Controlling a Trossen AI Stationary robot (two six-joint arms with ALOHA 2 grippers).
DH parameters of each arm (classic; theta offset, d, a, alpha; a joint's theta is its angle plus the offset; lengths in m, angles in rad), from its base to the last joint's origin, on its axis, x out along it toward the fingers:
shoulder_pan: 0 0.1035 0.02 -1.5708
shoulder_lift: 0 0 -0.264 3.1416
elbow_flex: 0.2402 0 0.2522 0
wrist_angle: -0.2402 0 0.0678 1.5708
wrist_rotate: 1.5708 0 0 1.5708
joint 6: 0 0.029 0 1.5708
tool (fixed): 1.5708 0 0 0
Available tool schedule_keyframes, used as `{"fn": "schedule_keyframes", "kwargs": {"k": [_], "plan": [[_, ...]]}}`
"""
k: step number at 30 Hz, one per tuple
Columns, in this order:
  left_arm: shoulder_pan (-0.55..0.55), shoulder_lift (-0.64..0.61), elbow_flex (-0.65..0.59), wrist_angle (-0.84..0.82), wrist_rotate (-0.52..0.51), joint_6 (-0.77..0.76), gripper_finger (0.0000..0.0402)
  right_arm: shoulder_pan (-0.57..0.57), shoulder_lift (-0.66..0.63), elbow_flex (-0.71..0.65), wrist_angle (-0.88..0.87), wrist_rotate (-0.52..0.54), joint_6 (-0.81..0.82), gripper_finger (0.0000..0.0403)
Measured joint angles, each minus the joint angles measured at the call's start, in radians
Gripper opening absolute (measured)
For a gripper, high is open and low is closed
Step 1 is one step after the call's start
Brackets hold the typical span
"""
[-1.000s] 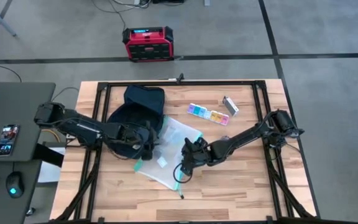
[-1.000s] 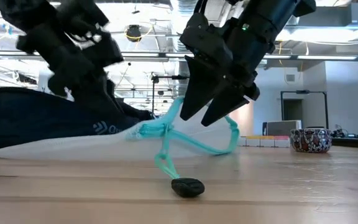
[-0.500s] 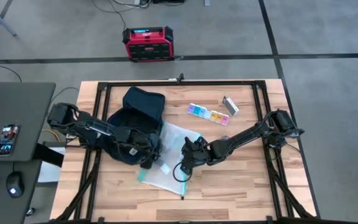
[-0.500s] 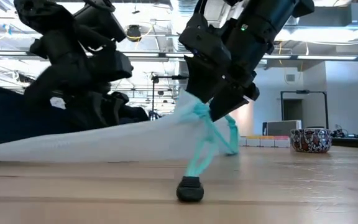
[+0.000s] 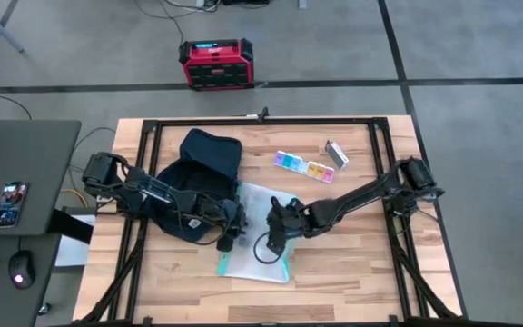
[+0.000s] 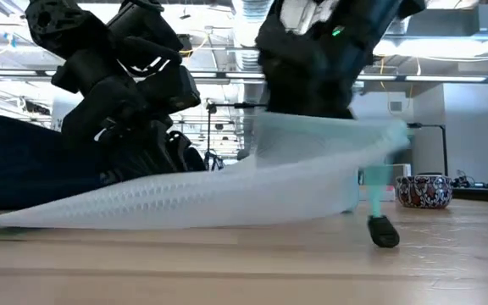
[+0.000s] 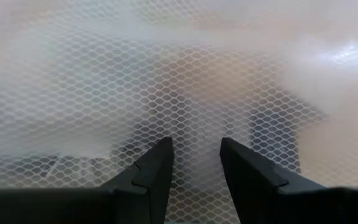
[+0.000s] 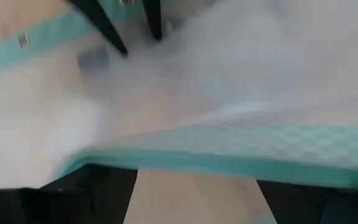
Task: Unpack backpack
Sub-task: Remove the earphones from the zip bag
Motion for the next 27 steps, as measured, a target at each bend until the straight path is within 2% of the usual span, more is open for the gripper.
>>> {"fn": "schedule_keyframes", "kwargs": {"k": [8, 11, 15, 22, 27], "plan": [[0.0, -0.004, -0.002, -0.002, -0.003, -0.007, 0.0125, 0.065, -0.059, 0.001, -0.313, 0.012, 0.072, 0.0291], [0.0, -0.004, -0.002, 0.003, -0.003, -0.008, 0.0125, 0.104, -0.049, -0.012, -0.352, 0.036, 0.102, 0.0291], [0.0, -0.003, -0.003, 0.018, -0.004, -0.03, 0.0125, 0.143, -0.04, -0.073, -0.277, 0.087, 0.118, 0.0291], [-0.002, -0.003, -0.003, 0.021, -0.004, -0.076, 0.0125, 0.137, -0.04, -0.206, -0.106, 0.093, 0.169, 0.0291], [-0.002, -0.003, -0.003, 0.029, -0.004, -0.09, 0.0125, 0.094, -0.04, -0.242, 0.09, 0.092, 0.097, 0.0291]]}}
